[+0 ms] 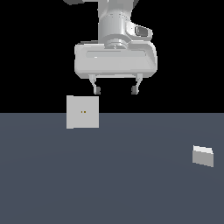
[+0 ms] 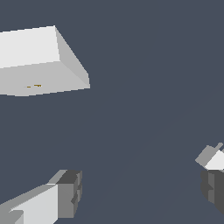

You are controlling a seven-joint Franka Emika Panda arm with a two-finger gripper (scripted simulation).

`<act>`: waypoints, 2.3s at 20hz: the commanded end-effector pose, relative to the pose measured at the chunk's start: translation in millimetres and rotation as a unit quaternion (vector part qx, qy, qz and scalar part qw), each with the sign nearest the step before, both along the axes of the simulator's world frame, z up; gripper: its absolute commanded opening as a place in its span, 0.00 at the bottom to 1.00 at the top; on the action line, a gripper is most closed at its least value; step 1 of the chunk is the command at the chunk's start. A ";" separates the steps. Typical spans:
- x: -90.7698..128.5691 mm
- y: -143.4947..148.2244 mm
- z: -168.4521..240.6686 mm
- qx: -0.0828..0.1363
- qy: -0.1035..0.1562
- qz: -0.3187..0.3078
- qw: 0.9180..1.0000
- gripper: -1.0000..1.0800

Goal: Plug the charger into the wall socket.

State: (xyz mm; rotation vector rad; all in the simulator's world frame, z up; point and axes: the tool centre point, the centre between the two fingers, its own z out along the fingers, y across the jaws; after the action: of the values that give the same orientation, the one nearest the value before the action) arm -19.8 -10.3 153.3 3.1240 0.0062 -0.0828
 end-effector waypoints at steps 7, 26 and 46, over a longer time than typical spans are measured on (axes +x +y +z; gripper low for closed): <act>-0.4 -6.0 -3.0 -0.002 -0.006 -0.011 1.000 0.96; -18.2 -96.2 -47.3 -0.027 -0.095 -0.173 0.980 0.96; -51.4 -172.5 -89.5 -0.051 -0.172 -0.315 0.932 0.96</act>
State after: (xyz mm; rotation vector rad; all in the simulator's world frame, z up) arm -70.2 -180.7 65.2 2.8580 -0.9477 0.4329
